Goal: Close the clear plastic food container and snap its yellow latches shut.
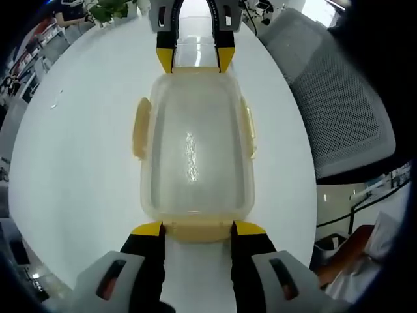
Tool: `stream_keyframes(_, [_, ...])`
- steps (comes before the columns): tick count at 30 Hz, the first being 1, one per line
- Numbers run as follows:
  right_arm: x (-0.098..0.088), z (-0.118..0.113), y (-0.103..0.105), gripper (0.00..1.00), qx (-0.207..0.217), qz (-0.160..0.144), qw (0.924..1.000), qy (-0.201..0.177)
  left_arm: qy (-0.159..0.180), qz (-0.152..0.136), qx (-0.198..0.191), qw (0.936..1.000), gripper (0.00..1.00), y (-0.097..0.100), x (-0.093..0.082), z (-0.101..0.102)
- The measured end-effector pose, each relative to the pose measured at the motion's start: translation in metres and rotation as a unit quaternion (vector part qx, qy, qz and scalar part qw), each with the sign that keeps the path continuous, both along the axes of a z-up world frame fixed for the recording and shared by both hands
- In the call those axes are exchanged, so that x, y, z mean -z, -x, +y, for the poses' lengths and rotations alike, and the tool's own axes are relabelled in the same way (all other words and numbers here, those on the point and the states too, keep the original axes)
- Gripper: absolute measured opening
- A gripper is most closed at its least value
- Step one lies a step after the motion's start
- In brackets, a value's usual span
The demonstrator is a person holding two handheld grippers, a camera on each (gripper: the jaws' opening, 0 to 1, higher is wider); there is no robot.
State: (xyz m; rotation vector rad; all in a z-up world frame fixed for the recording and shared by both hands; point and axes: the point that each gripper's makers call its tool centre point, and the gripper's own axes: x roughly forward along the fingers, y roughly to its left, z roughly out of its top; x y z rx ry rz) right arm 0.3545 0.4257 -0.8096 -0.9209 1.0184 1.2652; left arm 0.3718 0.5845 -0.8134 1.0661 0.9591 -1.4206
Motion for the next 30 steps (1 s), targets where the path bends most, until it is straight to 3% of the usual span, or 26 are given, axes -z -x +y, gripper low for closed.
stream_keyframes(30, [-0.027,0.006,0.002,0.38,-0.001,-0.001,0.9999,-0.011,0.007,0.003,-0.005,1.0000,0.38,0.003,-0.027,0.005])
